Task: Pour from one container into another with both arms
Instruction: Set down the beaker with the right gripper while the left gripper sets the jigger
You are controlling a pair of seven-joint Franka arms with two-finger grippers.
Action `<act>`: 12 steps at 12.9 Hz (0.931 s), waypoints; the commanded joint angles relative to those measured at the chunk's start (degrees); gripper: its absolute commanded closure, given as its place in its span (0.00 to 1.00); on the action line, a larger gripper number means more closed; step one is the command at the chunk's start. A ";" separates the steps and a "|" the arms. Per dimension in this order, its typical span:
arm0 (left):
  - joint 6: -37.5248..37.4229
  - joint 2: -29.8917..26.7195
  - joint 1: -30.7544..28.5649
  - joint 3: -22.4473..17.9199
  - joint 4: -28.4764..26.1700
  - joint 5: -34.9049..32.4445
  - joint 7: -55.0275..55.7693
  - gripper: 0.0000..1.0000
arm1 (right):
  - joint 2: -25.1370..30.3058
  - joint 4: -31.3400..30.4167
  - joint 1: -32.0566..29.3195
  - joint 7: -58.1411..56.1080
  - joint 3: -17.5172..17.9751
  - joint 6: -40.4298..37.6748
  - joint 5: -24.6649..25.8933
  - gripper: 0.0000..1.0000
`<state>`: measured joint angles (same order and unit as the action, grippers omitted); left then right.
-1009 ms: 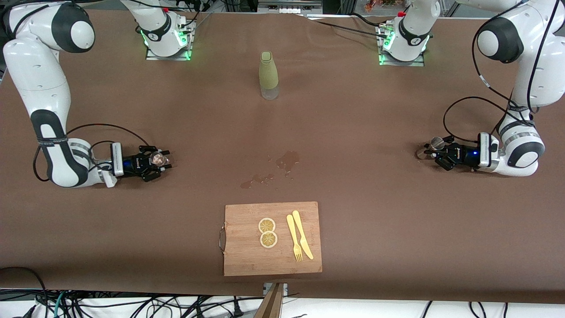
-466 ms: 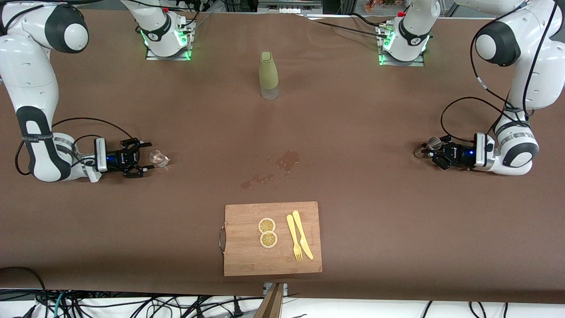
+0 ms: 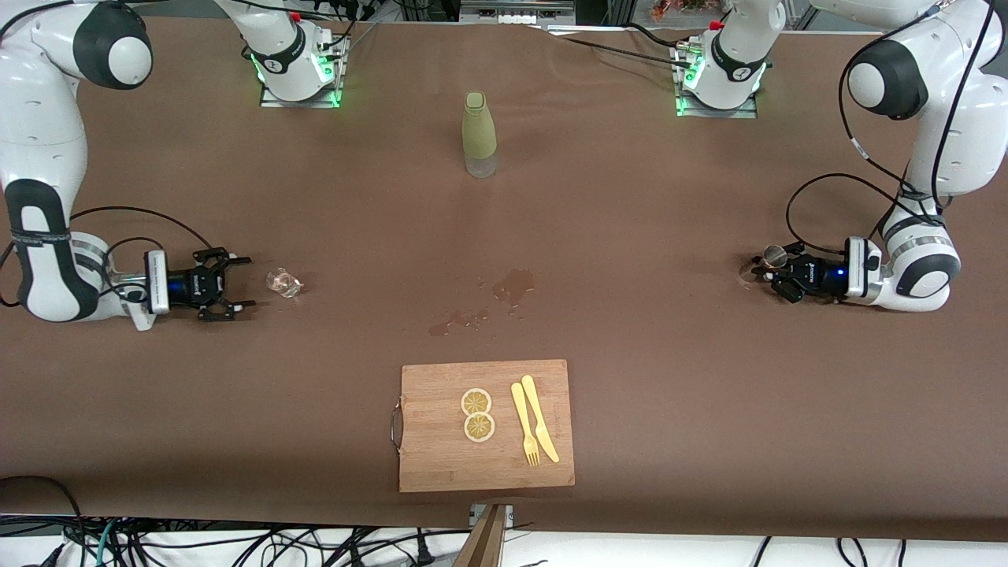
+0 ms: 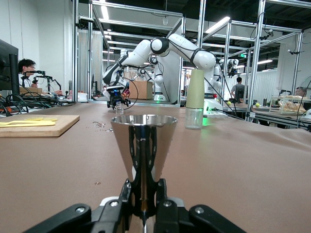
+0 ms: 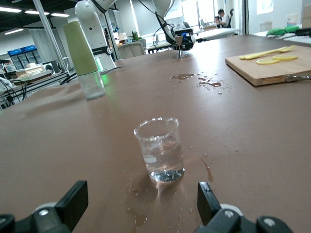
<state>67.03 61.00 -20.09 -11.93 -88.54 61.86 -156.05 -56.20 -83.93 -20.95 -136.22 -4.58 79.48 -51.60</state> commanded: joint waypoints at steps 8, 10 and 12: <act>2.49 -3.42 0.66 -4.59 7.58 -4.54 14.68 0.00 | 19.44 -0.79 1.87 41.52 0.45 -3.02 11.86 0.00; 2.67 -7.10 1.10 -4.59 9.26 -9.28 25.30 0.00 | 23.92 -0.79 3.80 49.96 0.28 -3.02 15.80 0.00; 2.93 -11.15 2.41 -5.03 9.35 -12.36 38.29 0.00 | 28.05 -0.79 5.64 57.08 0.28 -2.84 19.94 0.00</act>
<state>69.47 54.01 -19.51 -16.13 -78.66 52.98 -127.30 -32.49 -83.10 -17.08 -85.02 -4.25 76.34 -35.22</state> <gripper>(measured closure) 0.000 0.000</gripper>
